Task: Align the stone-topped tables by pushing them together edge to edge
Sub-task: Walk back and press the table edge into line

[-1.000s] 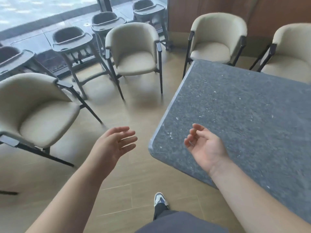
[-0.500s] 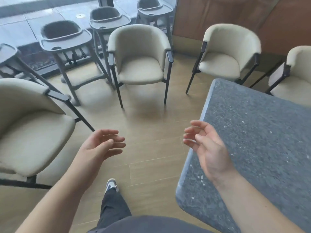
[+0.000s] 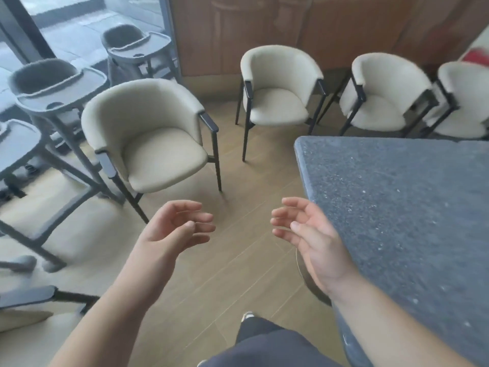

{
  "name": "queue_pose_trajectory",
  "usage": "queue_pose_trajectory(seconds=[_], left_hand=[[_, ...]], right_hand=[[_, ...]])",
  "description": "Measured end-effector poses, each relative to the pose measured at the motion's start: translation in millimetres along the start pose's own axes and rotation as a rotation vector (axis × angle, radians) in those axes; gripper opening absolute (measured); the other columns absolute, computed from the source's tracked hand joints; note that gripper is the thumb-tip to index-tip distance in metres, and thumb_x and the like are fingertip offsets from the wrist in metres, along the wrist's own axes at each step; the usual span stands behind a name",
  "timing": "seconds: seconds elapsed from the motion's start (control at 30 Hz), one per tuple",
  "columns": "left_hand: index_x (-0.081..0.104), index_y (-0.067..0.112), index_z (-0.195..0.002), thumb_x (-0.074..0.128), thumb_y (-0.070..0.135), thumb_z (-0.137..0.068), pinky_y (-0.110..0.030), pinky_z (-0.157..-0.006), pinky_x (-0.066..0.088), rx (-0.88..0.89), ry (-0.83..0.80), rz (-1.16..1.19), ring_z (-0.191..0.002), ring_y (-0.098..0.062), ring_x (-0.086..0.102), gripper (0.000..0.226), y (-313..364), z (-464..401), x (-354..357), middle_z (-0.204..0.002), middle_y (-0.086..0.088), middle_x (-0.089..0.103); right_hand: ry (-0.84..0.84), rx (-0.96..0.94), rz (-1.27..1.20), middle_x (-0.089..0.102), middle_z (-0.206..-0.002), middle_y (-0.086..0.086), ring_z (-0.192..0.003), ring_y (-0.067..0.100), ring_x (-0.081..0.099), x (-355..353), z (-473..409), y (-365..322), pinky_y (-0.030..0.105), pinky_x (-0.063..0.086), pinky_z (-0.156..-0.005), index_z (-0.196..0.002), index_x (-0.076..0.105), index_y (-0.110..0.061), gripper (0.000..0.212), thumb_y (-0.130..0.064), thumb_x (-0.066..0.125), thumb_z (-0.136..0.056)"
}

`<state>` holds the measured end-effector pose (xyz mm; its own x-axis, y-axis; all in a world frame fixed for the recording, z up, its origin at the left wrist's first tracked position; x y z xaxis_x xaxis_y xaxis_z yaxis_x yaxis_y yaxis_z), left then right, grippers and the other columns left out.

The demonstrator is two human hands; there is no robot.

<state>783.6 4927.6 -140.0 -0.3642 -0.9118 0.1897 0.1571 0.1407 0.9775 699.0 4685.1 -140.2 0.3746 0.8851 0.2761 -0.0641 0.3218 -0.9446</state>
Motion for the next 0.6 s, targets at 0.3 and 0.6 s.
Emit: queue_pose_trajectory(seconds=[0.3,0.6], left_hand=[[0.068,0.014,-0.113,0.051,0.008,-0.090,-0.034,-0.083,0.060,-0.013,-0.205,-0.052,-0.100,-0.034,0.071,0.028,10,-216,31,-0.105,-0.015,0.073],[0.064,0.009,-0.113,0.052,0.010,-0.087,-0.044,-0.090,0.058,-0.004,-0.263,-0.147,-0.100,-0.035,0.070,0.029,45,-430,56,-0.105,-0.015,0.073]], right_hand=[[0.243,-0.161,0.107,0.070,-0.109,0.011,-0.103,0.024,0.067,-38,-142,-36,0.038,0.056,-0.093,-0.120,0.059,-0.013,0.037,-0.008,0.047,-0.085],[0.298,-0.183,0.142,0.072,-0.103,0.003,-0.101,0.019,0.068,-39,-346,-86,0.038,0.055,-0.091,-0.116,0.060,-0.017,0.036,-0.009,0.045,-0.085]])
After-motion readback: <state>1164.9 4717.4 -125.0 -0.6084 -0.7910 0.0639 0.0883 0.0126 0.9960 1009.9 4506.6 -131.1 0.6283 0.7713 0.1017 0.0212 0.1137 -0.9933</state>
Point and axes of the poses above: each hand's wrist, its own z-axis away from the middle knuckle, its own x-axis out of the palm, y = z × x, the point moved 6 cm from there along -z, towards the middle knuckle
